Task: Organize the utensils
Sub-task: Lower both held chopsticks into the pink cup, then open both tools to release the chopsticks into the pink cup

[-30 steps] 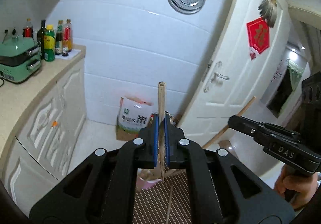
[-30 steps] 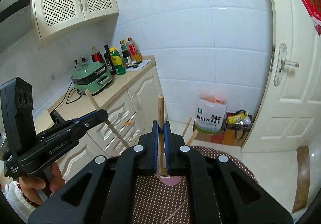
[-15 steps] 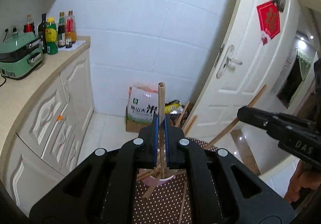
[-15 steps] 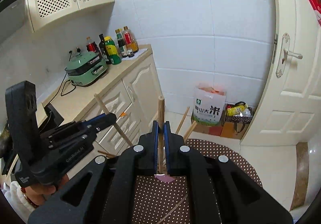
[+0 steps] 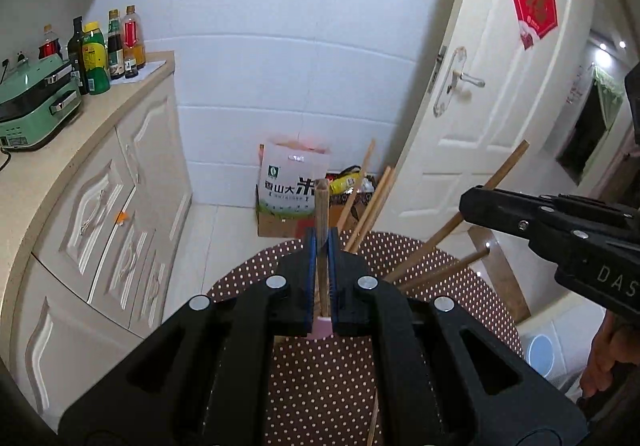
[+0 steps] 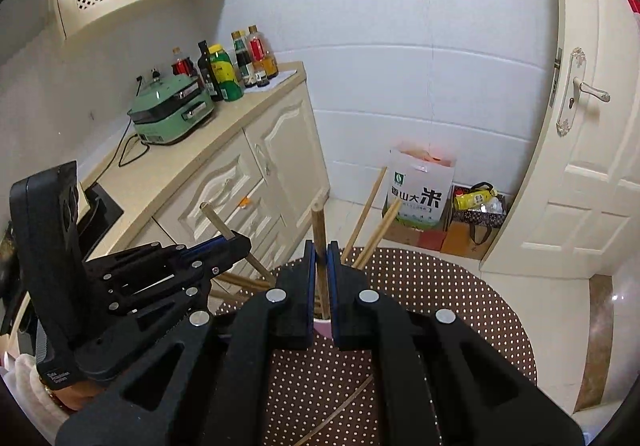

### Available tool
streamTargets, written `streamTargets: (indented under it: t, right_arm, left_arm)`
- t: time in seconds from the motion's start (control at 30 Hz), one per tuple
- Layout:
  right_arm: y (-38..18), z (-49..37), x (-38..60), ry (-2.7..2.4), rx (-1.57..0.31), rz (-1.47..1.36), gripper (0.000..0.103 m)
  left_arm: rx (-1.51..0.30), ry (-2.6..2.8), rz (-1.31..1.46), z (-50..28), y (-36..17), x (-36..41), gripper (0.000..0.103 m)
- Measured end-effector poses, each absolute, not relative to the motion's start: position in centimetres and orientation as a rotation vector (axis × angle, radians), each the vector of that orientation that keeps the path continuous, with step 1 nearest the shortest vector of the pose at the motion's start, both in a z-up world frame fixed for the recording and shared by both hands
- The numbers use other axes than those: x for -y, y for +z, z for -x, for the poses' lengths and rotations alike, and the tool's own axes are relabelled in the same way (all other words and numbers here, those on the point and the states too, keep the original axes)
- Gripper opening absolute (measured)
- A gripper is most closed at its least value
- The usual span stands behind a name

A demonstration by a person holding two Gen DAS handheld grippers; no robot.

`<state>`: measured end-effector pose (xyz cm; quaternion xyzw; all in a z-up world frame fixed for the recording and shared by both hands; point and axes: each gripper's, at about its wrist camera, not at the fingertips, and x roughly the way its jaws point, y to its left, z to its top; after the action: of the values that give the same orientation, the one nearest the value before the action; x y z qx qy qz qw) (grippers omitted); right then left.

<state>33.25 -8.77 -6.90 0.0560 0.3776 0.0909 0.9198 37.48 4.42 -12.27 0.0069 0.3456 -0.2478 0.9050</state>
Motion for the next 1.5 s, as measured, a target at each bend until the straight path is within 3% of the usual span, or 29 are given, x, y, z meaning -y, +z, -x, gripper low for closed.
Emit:
streamTargets:
  t: [0.73,1.3,1.37,1.43,1.5]
  right_arm:
    - [-12.5,-32.5,8.1,0.153,-0.895,-0.110,0.005]
    - [-11.7,-31.5,8.6,0.154,-0.872,-0.183,0.009]
    - [-11.4,-31.2,8.7,0.150,-0.861,-0.187,0.011]
    - [-11.0,-30.6,8.9,0.141,-0.842,-0.190,0.014]
    - [-10.6,-30.1,9.0,0.139,-0.828,-0.193,0.017]
  left_arm:
    - [-0.814,-0.519,-0.050,-36.3,-15.3,-4.1,0.006]
    - [-0.840,-0.487,-0.028,-35.6,-14.9,-4.7,0.007]
    - [-0.835,-0.479,-0.031,-35.3,-14.7,-4.9,0.017]
    - [-0.809,-0.465,-0.032,-34.8,-14.3,-5.2,0.057]
    - [-0.772,-0.464,-0.033,-34.0,-13.7,-5.5,0.057]
